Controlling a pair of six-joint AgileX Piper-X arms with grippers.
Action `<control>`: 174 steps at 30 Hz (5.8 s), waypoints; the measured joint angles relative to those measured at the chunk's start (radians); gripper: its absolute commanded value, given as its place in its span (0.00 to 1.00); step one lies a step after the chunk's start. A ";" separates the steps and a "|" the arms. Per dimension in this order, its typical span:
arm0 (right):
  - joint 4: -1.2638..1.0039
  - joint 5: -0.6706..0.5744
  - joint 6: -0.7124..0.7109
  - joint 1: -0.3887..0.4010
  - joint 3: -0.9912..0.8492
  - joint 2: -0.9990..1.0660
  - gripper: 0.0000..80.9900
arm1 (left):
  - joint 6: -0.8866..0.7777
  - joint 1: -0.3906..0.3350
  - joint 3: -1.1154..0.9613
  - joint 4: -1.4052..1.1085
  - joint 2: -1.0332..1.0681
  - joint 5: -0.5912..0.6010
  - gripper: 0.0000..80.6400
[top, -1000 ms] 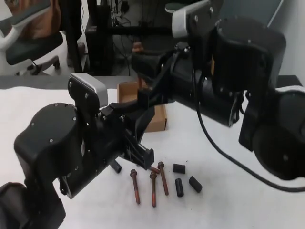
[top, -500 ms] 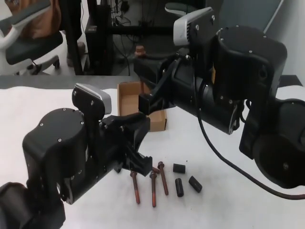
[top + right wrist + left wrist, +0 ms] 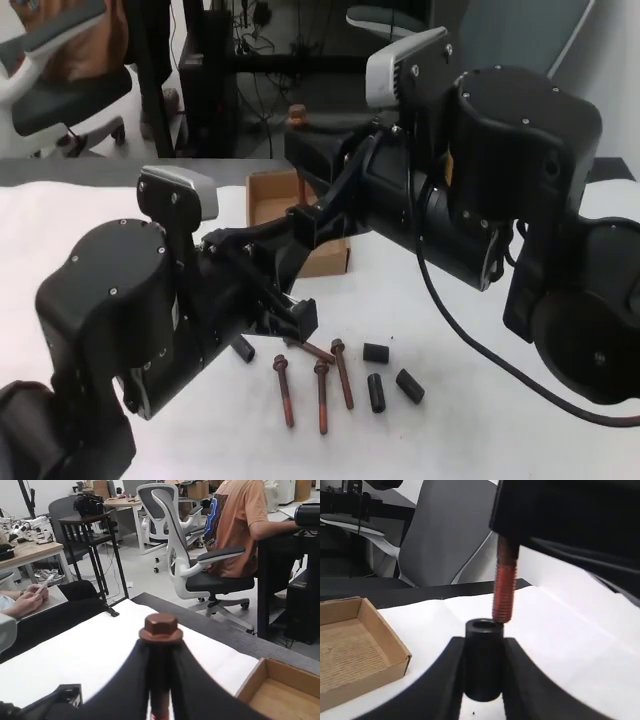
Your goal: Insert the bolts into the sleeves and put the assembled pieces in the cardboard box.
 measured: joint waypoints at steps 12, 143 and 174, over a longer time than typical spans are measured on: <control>-0.010 0.000 0.038 0.017 0.005 0.000 0.01 | -0.001 0.000 0.000 -0.003 0.000 0.013 0.02; 1.205 0.132 -0.467 -0.221 -0.328 0.474 0.00 | 0.216 0.163 -1.036 1.690 0.592 0.274 0.87; 1.483 0.184 -0.362 -0.335 -0.318 -0.021 0.00 | -0.313 -0.001 -0.612 1.264 0.512 -0.098 0.87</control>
